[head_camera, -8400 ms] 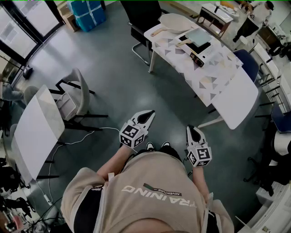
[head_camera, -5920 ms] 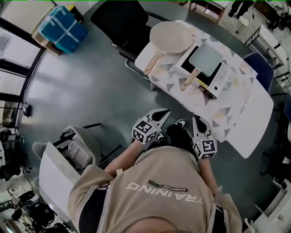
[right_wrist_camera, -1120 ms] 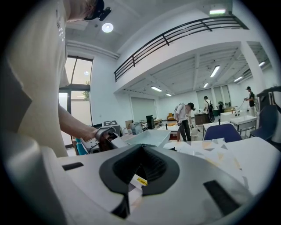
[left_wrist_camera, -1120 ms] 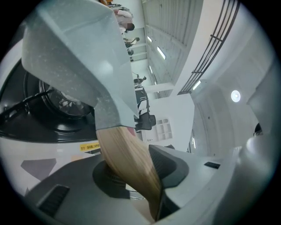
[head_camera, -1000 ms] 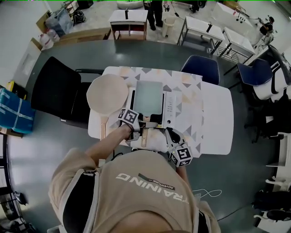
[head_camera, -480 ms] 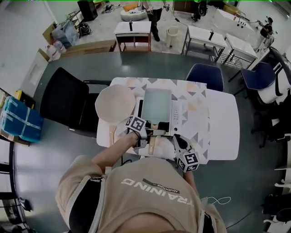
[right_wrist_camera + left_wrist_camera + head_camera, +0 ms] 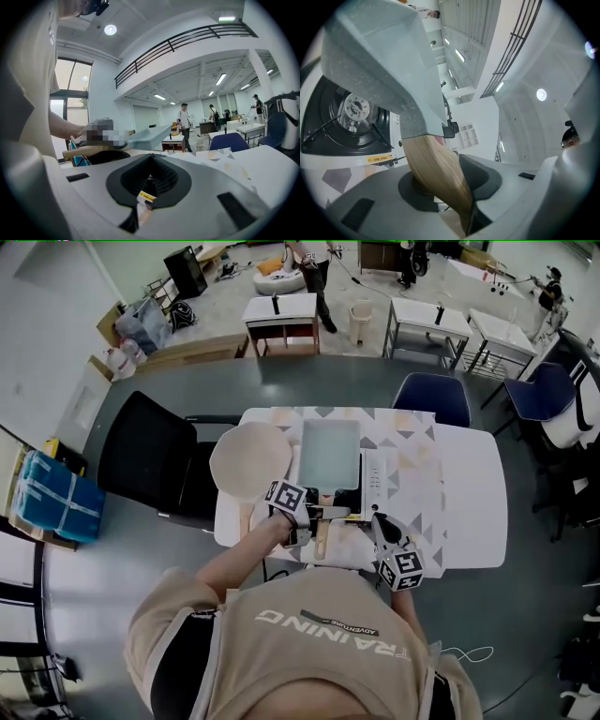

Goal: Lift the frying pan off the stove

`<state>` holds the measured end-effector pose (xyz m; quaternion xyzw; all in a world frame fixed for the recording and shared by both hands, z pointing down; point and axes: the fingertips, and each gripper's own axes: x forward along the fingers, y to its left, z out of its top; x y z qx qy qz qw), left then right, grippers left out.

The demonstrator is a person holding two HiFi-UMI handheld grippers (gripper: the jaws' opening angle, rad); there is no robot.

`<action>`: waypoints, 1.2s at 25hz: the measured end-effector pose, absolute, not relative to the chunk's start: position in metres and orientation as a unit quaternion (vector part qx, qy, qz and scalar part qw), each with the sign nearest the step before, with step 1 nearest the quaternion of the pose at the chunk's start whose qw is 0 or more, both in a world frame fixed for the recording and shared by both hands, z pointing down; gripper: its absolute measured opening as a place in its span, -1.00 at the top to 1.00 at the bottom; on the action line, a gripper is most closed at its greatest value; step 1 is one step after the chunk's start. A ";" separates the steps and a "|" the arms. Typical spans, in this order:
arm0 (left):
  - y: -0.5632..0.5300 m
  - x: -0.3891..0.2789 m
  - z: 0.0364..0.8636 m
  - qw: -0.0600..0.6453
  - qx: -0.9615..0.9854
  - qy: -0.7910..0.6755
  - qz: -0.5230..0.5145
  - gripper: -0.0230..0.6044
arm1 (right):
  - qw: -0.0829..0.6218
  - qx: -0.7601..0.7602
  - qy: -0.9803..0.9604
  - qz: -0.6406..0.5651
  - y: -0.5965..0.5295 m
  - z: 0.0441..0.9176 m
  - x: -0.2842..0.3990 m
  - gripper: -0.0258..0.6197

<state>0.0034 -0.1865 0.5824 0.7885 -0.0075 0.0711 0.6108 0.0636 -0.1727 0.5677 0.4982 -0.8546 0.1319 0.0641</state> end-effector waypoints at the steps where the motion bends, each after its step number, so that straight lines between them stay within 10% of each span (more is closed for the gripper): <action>1: -0.185 0.002 0.582 0.612 0.787 -0.009 0.073 0.47 | 0.065 0.500 -0.854 0.130 -0.172 0.566 0.064 0.92; 30: -0.170 0.001 0.577 0.609 0.792 -0.002 0.046 0.47 | 0.100 0.479 -0.865 0.108 -0.163 0.565 0.060 0.93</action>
